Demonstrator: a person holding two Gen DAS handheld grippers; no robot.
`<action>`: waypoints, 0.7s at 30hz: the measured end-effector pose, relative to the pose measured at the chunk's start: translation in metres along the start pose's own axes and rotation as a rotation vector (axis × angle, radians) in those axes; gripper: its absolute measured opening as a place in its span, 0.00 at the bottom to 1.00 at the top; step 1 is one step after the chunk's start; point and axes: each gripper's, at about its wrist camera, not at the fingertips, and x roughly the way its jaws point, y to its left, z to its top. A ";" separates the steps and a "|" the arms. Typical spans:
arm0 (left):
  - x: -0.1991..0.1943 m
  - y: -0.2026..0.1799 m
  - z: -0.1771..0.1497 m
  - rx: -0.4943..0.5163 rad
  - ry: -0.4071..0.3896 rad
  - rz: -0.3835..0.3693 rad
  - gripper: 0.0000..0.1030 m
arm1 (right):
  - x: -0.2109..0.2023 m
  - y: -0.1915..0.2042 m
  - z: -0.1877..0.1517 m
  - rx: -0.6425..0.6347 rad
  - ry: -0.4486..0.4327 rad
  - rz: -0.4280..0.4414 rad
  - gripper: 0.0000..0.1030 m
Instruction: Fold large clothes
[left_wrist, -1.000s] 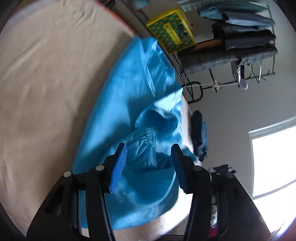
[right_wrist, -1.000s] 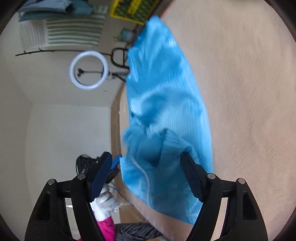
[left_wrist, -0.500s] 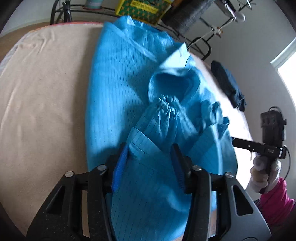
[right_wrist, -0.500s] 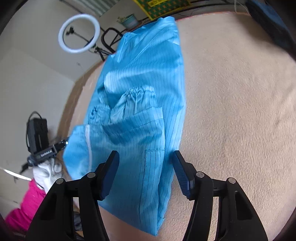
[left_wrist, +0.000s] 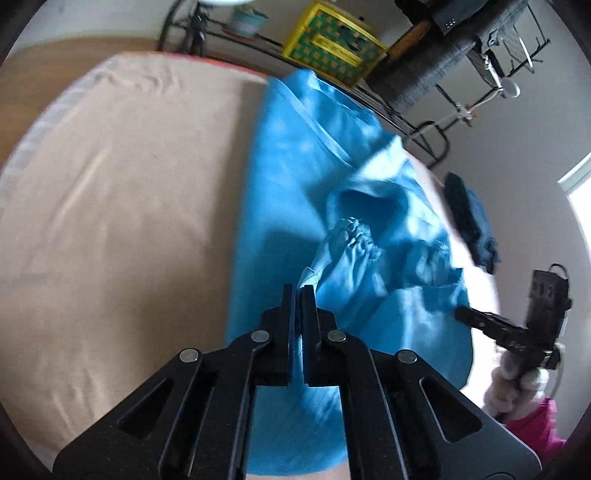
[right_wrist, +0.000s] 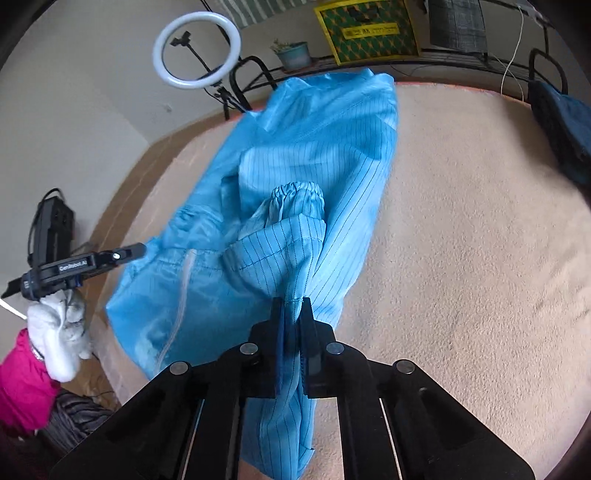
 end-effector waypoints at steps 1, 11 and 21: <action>0.005 0.001 0.001 -0.002 0.006 0.019 0.00 | 0.003 -0.002 0.001 0.009 0.008 -0.011 0.05; 0.013 -0.018 0.009 0.161 0.033 -0.023 0.36 | 0.007 -0.006 0.004 0.019 0.063 -0.091 0.15; 0.052 -0.027 -0.006 0.323 0.116 0.089 0.03 | 0.007 0.010 0.005 -0.069 0.043 -0.151 0.15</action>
